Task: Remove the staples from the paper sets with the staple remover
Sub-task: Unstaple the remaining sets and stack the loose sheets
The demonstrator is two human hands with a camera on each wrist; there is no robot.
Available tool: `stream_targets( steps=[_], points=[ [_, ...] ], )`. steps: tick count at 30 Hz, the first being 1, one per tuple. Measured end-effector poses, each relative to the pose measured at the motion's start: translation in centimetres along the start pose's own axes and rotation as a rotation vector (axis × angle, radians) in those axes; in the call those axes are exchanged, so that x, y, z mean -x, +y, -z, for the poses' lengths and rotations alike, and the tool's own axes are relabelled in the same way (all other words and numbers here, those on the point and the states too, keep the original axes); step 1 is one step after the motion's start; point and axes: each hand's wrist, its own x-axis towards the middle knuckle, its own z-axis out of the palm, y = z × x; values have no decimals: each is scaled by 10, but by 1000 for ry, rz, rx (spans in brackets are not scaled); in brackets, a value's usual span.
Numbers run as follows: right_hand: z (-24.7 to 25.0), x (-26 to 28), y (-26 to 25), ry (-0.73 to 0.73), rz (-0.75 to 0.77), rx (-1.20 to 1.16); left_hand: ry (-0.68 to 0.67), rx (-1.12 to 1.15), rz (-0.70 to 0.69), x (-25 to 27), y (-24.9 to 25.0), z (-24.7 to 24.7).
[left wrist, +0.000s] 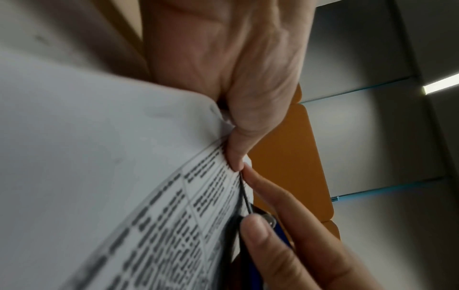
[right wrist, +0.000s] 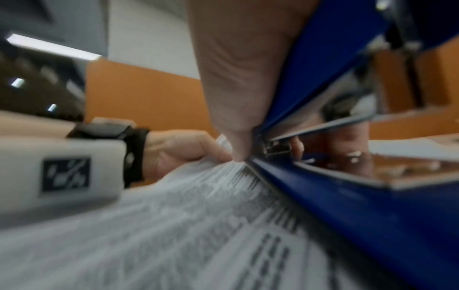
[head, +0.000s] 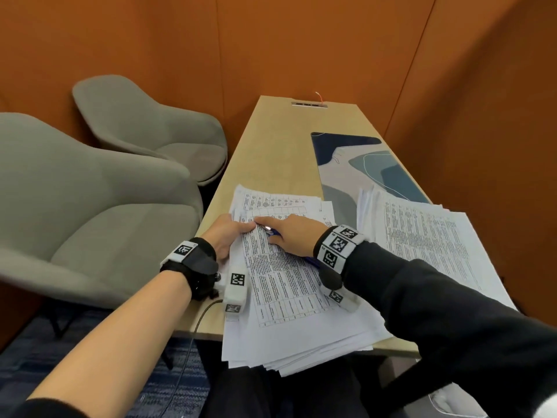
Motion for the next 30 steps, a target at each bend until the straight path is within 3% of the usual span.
stream_targets(
  steps=[5,9,11,14,18,22,26,30],
  points=[
    [9,-8,15,-101,22,-267,15,8,-8,-2,-1,0],
    [9,-3,18,-85,48,-493,0,11,-5,0,1,-1],
    [10,0,13,-77,49,-411,-39,56,35,5,5,-1],
    [11,7,-4,-118,99,-61,-53,48,84,9,8,-3],
    [13,17,-27,-15,118,426,19,-21,54,5,6,-11],
    [6,23,-37,-20,143,659,133,-116,26,-4,5,-16],
    [6,24,-35,25,185,668,138,-185,36,-6,7,-16],
    [10,20,-8,-28,100,248,55,-273,70,0,11,-9]
  ],
)
